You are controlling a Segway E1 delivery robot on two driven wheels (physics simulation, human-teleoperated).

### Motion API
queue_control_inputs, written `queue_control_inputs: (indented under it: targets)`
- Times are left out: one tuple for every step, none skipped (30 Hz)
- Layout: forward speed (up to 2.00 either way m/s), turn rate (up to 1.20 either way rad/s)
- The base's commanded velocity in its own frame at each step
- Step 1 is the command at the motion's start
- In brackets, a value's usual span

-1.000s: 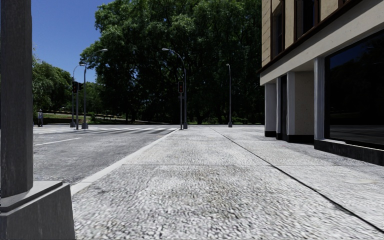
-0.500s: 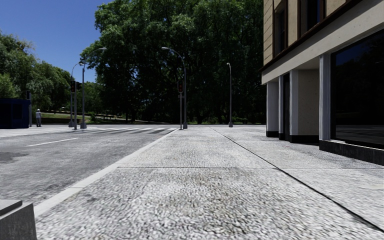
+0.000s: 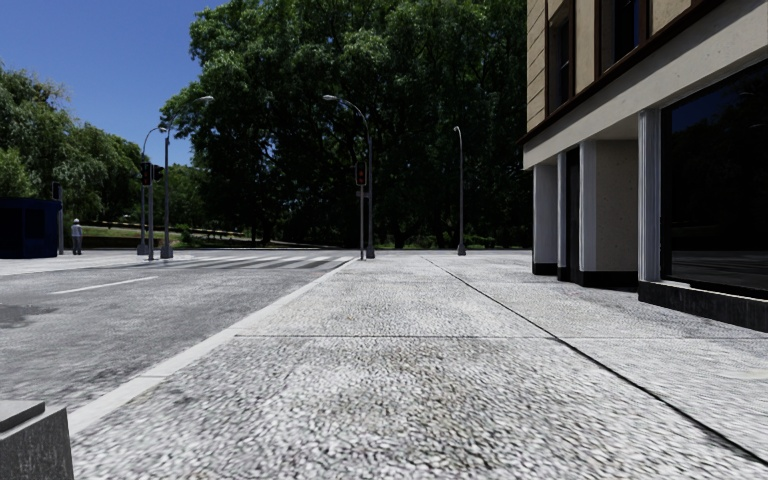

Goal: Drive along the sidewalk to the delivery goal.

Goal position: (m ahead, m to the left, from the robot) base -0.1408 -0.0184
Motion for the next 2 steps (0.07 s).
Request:
queue_control_inputs:
  targets:
    - [0.00,0.00]
    - [0.00,0.00]
